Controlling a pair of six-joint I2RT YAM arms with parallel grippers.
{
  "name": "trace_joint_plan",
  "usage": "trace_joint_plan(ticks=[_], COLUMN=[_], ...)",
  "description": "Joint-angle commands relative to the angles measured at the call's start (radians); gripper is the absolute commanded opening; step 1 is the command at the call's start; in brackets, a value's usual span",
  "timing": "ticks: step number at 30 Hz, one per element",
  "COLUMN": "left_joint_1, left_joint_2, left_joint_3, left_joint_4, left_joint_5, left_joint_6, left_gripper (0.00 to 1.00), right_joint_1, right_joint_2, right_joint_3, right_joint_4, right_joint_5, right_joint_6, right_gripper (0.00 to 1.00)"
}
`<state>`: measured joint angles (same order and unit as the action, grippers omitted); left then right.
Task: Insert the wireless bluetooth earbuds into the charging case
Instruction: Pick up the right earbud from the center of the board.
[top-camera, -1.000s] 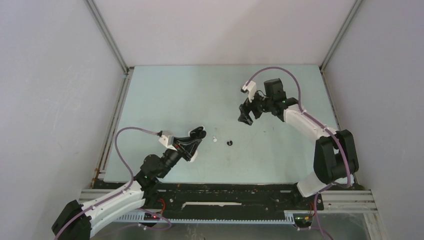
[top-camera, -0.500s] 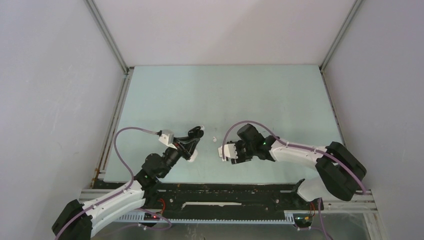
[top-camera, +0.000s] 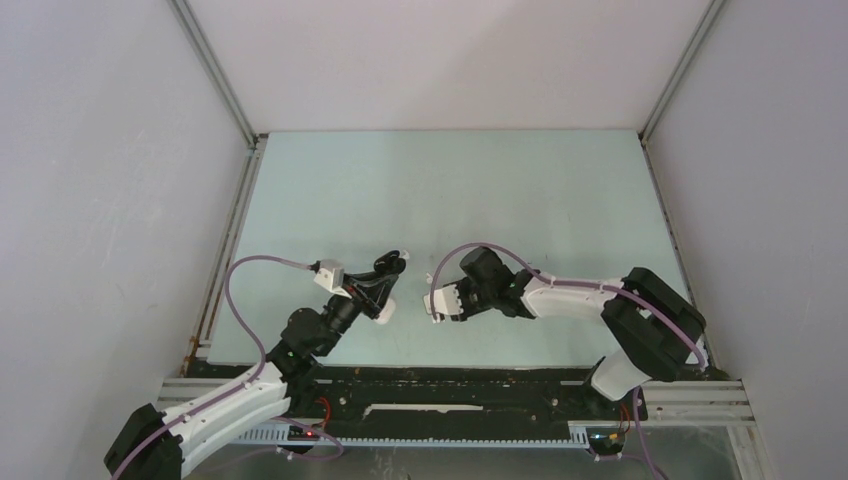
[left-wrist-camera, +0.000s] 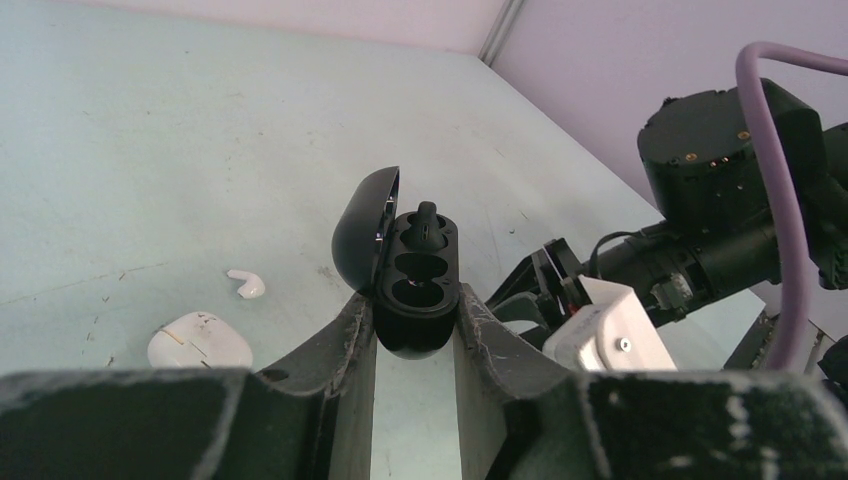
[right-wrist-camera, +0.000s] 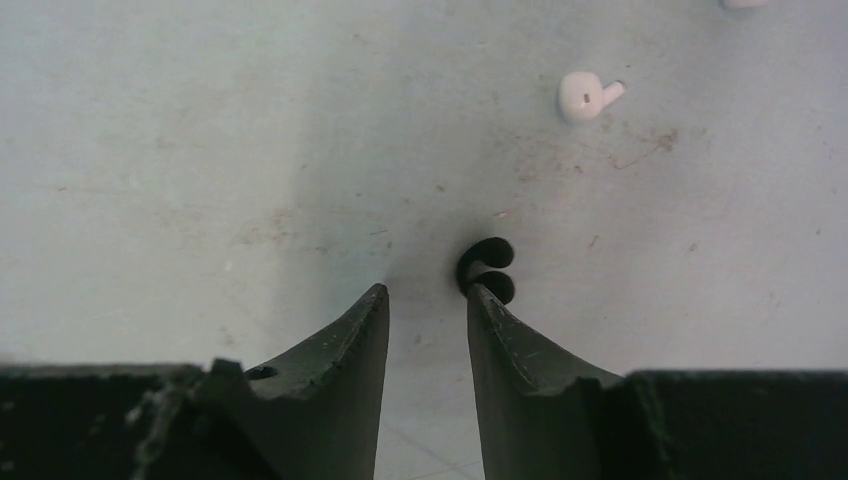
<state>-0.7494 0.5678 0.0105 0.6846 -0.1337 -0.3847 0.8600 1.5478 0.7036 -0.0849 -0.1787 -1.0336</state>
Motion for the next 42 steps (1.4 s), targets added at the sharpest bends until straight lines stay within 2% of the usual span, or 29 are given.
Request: trace_joint_plan(ticks=[1,8,17,21,26,35,42], left_joint_1=[0.012,0.014,0.018,0.017,0.018,0.019,0.018], left_joint_2=[-0.002,-0.008,-0.008,-0.012,-0.014,-0.019,-0.03], left_joint_3=[-0.079,-0.08,-0.079,-0.08,-0.081,-0.081,-0.081], left_joint_4=[0.018,0.016,0.016,0.017,0.015,0.013,0.008], left_joint_5=[-0.011,-0.009,-0.005,-0.004,-0.003,0.0,0.002], left_joint_6=[-0.01,-0.01,-0.014,-0.014,-0.016,-0.018,-0.019], left_gripper=[0.0,0.0,0.0,0.0,0.0,0.0,0.0], right_joint_1=[-0.02,-0.045,-0.051,-0.048,-0.043,-0.033,-0.026], right_joint_2=[0.047,0.111,0.091,0.08,0.067,0.045,0.037], right_joint_3=[0.083,0.154,0.155,0.155,0.155,0.155,0.155], right_joint_4=[0.028,-0.057,-0.075,-0.098,-0.115,-0.14,-0.113], right_joint_5=[-0.015,-0.048,-0.05,-0.058,-0.06,-0.063,-0.039], right_joint_6=[-0.009,0.0,0.016,0.022,0.034,0.045,0.055], right_gripper=[0.36,0.3,0.27,0.27,0.35,0.29,0.31])
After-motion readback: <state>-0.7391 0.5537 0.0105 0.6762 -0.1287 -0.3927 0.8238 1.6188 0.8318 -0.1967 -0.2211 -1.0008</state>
